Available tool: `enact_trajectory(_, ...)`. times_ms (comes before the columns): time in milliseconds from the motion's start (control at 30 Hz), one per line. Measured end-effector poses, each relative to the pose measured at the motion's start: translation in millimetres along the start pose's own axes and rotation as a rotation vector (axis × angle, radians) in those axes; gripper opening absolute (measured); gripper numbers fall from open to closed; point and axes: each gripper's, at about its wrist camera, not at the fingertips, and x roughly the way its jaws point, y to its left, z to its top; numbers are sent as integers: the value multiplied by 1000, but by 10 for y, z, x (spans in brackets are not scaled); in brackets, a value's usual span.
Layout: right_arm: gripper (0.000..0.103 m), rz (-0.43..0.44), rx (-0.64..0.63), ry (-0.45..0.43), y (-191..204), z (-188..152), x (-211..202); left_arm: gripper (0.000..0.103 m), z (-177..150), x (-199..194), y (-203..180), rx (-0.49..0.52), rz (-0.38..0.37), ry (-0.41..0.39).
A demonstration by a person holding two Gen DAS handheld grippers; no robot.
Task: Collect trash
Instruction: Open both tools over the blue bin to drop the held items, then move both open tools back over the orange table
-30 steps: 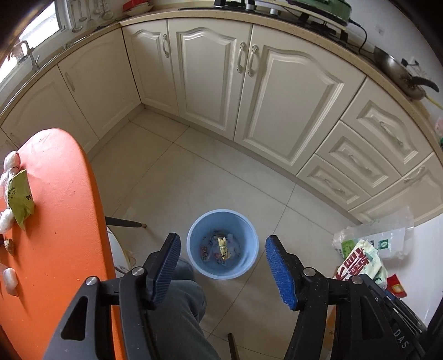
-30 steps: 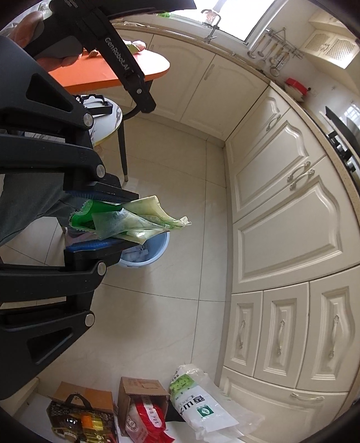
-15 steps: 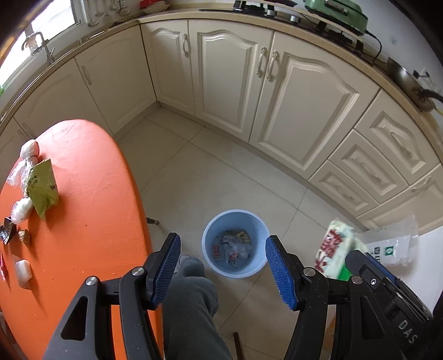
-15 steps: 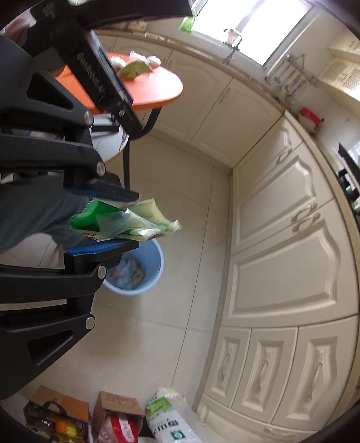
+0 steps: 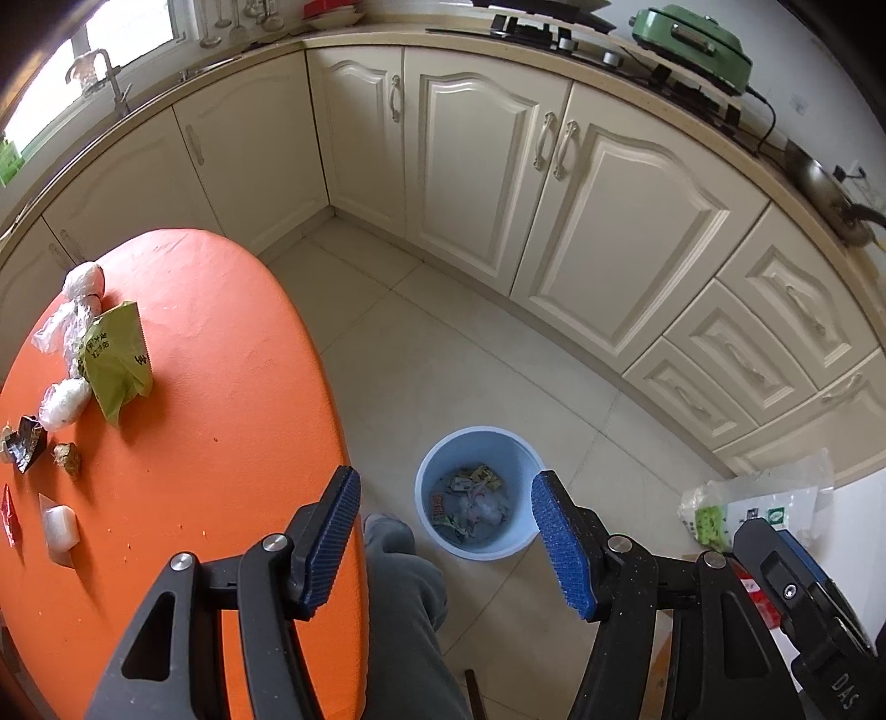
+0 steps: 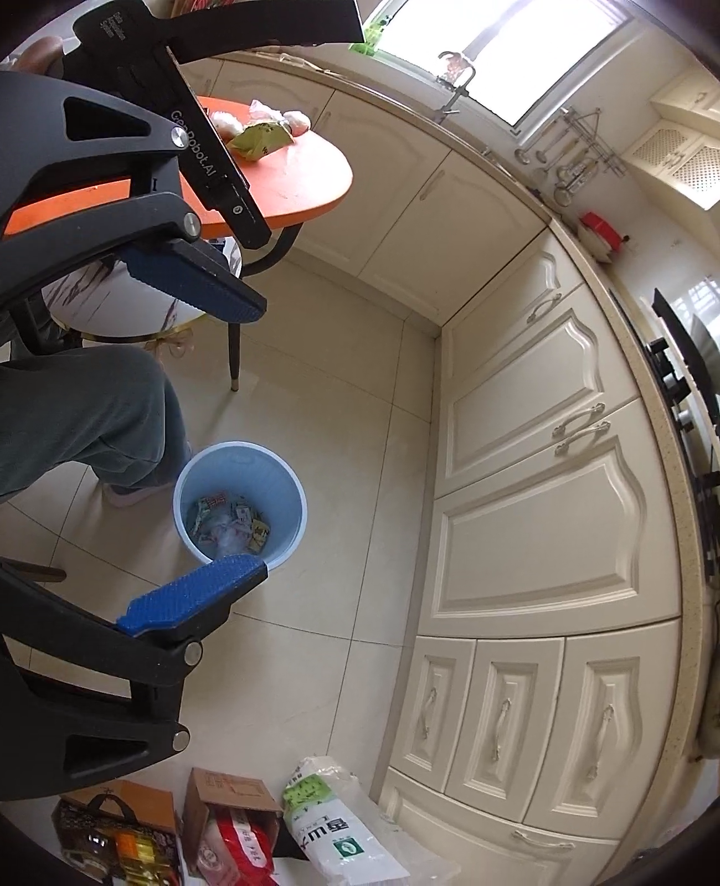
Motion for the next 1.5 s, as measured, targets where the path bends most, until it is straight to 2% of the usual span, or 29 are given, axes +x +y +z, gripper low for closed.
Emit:
enact_trajectory(400,88,-9,-16,-14,132,-123,-167,61,-161,-341,193,-2,-6,-24)
enact_trajectory(733,89,24,-97,-31,580,-332,-342,62,-511,-870,721,-77,7,-81)
enact_trajectory(933,90,67,-194,-26,1081,-560,-381,66,-827,-1258,1297,-171,37,-121)
enact_trajectory(1167,91,120,-322,33,1851,-882,-253,66,-1234,-1603,1986,-285,88,-136)
enact_trajectory(1500,91,164,-502,135,2980,-1528,95,66,-1618,-1801,2983,-422,143,-122)
